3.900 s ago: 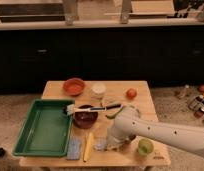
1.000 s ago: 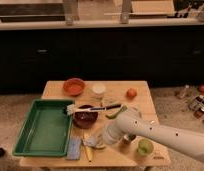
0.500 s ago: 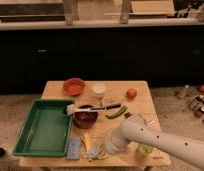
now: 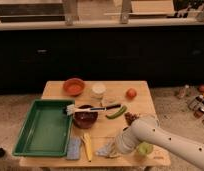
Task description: Wipe table surface with towel
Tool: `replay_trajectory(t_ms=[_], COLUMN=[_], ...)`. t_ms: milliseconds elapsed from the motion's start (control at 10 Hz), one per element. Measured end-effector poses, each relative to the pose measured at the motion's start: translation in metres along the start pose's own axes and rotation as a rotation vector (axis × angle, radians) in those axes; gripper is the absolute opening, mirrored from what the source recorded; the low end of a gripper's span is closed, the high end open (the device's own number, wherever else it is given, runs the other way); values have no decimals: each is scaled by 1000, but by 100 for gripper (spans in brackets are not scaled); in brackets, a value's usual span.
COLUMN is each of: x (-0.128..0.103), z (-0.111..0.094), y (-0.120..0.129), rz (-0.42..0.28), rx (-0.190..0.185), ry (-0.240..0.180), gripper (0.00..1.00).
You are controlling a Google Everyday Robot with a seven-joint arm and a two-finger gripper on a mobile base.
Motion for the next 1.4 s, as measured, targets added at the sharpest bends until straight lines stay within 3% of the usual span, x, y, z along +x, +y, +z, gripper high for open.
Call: replay_trajectory(t_ms=[400,700,1100,1400], x=[-12,-25,-57,-56], z=[2,15,33,31], y=[-36,-46,-28,1], rz=[-17,-41,-107,-113], rx=[39,24,-19,-55], ry=[17,10,-59,-82], gripper=[0,0,0,0])
